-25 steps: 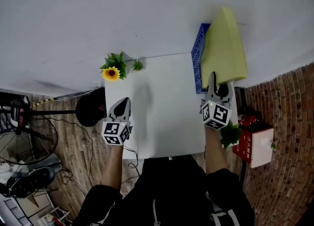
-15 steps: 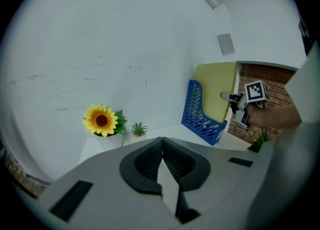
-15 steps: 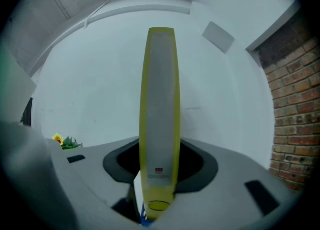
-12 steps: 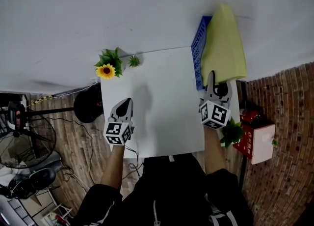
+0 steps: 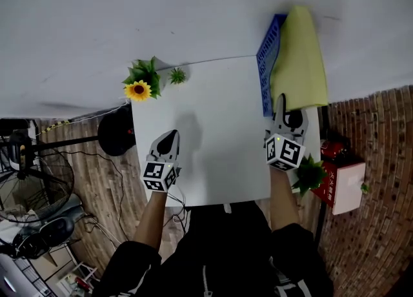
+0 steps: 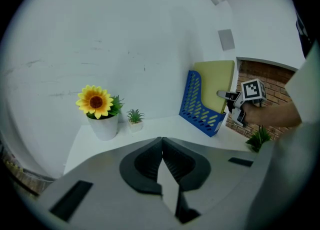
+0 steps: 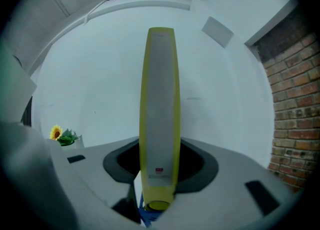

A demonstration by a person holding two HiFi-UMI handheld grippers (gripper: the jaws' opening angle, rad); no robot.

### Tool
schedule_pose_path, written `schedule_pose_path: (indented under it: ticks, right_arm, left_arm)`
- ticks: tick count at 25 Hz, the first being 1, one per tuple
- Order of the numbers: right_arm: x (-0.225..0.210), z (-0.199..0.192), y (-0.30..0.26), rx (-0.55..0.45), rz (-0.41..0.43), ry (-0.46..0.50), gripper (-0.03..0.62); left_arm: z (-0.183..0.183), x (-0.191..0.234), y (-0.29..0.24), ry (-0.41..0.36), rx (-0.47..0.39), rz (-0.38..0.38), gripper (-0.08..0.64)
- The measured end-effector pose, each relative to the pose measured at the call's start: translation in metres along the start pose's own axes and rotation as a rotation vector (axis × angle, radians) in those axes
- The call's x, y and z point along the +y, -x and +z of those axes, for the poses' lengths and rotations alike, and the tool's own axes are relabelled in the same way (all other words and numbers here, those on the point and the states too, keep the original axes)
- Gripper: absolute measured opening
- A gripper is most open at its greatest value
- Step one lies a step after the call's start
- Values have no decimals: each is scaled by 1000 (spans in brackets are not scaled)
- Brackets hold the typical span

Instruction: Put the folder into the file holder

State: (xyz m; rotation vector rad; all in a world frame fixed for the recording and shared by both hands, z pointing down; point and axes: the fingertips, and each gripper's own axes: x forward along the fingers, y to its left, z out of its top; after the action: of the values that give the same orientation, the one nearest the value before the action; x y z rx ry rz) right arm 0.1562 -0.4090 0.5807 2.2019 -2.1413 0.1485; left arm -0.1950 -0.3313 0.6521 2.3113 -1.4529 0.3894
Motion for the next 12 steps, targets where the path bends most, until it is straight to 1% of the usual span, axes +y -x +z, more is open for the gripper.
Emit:
schedule_pose_path:
  ticks: [9,12]
  right_arm:
    - [4,-20,-2,41,24,21,179]
    - [6,-25,-2,55,36,20,181]
  left_arm:
    - [-10,-2,-5,26,32,-7,23]
    - [-13,-3,-6,25,31,-6,23]
